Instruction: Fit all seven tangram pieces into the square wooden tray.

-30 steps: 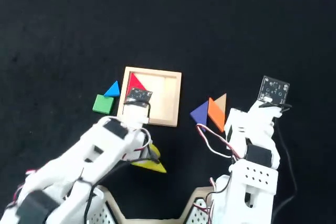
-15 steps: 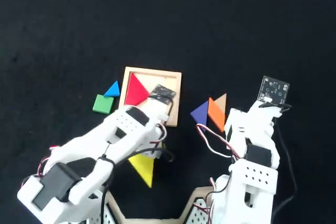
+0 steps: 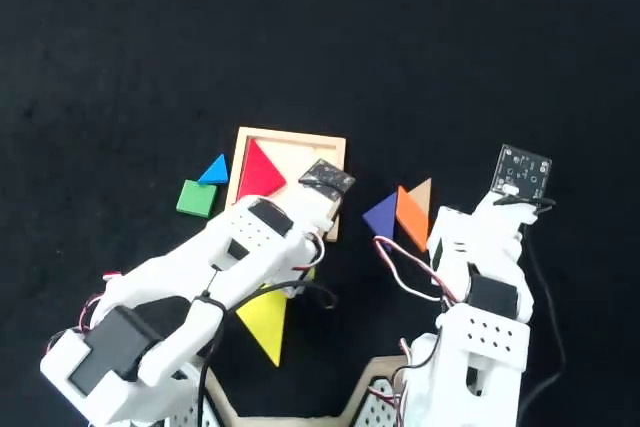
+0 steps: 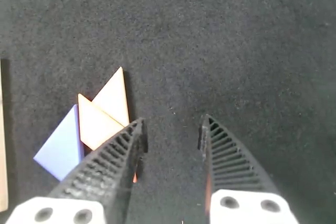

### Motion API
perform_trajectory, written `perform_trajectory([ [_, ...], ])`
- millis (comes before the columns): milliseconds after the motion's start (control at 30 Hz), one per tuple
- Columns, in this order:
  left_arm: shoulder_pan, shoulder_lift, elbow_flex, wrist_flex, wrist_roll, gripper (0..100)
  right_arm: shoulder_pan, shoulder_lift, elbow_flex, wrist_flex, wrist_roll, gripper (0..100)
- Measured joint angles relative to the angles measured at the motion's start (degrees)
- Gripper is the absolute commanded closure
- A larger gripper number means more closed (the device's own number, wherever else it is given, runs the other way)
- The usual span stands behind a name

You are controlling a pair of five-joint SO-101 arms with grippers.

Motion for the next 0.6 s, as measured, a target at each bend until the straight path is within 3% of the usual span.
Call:
perform_trajectory([
  [167,-0.1,-4.4,-5.7,12.7,-3.7,86,0.0,0.0,0.0,0.0,0.0,83.2],
  [300,-0.4,-11.4,-7.6,23.6,-3.5,80,0.0,0.0,0.0,0.0,0.0,83.2],
  [400,-2.6,-16.3,-5.2,25.2,-0.8,75,0.0,0.0,0.0,0.0,0.0,83.2],
  [600,-9.4,-19.3,7.7,21.9,-2.4,74,0.0,0.0,0.0,0.0,0.0,83.2],
])
